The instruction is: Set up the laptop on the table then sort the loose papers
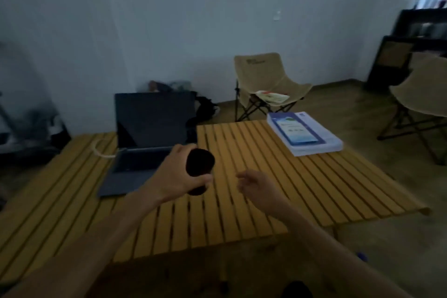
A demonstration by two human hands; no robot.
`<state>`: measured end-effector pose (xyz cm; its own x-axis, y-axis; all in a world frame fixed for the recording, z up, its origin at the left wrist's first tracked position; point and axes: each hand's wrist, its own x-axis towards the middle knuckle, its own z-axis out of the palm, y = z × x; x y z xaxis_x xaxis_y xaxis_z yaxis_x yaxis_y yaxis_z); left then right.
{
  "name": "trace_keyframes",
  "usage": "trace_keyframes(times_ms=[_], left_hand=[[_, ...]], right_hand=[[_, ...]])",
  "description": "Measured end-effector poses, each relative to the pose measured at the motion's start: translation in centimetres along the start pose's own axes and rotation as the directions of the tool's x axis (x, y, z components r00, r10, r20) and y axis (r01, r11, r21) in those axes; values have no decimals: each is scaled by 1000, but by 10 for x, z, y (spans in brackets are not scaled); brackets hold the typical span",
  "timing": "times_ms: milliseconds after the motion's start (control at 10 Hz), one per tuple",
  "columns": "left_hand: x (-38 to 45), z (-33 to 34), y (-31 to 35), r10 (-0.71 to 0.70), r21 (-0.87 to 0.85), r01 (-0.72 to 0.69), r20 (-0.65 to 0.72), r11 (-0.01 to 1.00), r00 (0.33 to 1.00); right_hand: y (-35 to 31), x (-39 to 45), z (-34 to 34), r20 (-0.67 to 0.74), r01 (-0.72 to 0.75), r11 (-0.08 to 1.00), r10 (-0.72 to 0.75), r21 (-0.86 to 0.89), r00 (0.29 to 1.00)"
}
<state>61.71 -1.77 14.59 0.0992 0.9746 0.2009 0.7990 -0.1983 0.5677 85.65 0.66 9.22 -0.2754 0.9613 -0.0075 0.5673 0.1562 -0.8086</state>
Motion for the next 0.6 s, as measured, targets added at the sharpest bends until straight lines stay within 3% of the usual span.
trace_keyframes(times_ms=[100, 200, 300, 400, 600], left_hand=[[-39, -65, -103, -191, 45, 202, -178, 978, 965], [-61, -107, -179, -332, 39, 357, -286, 933, 899], [-78, -127, -220, -404, 56, 446, -334, 893, 852], [-86, -130, -242, -408, 143, 465, -305, 874, 861], [-97, -125, -261, -431, 136, 469, -237, 873, 871]], right_hand=[[-22, 26, 74, 6, -48, 972, 50, -230, 999], [-31, 44, 140, 97, -42, 904, 92, -425, 991], [-42, 46, 180, 150, 55, 779, 51, -624, 987], [-44, 38, 200, 120, 43, 770, 44, -636, 992], [-55, 21, 197, 80, -44, 818, 109, -574, 991]])
